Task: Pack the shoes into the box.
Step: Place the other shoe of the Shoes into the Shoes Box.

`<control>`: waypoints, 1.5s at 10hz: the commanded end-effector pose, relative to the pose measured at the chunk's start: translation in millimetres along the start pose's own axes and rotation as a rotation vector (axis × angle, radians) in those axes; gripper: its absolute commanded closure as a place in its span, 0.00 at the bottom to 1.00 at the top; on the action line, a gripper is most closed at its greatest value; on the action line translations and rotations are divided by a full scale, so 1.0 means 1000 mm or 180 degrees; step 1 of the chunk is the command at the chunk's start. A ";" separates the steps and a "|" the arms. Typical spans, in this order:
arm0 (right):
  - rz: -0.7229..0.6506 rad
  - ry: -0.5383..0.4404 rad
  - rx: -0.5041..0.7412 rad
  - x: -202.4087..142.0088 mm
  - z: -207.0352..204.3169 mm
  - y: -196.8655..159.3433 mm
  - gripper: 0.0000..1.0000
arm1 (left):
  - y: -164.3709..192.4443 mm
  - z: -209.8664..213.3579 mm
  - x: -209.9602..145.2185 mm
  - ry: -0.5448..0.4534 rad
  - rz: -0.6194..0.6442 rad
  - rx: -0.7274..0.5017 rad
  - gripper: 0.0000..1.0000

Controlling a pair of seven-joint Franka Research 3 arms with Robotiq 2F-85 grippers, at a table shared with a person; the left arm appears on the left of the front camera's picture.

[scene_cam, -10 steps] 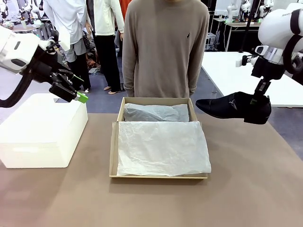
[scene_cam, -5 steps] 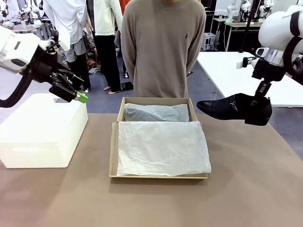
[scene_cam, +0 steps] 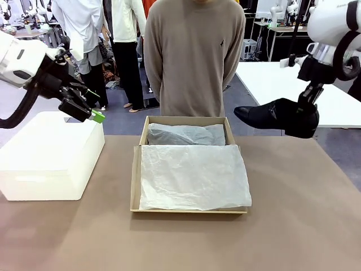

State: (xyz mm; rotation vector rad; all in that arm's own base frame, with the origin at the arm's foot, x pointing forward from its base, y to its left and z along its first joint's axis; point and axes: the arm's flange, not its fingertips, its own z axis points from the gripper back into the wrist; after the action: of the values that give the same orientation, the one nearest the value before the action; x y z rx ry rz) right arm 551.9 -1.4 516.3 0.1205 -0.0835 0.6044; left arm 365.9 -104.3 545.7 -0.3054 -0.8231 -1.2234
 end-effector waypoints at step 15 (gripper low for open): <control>-0.2000 -0.0439 -0.0437 0.054 0.001 0.087 1.00 | 0.002 0.000 -0.001 -0.0057 -0.0043 -0.0035 0.00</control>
State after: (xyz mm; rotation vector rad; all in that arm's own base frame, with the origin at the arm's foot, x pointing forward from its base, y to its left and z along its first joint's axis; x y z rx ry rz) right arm 557.5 78.7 526.7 0.0699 -0.1488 0.0720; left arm 365.9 -104.3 545.6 -0.3055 -0.8227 -1.2232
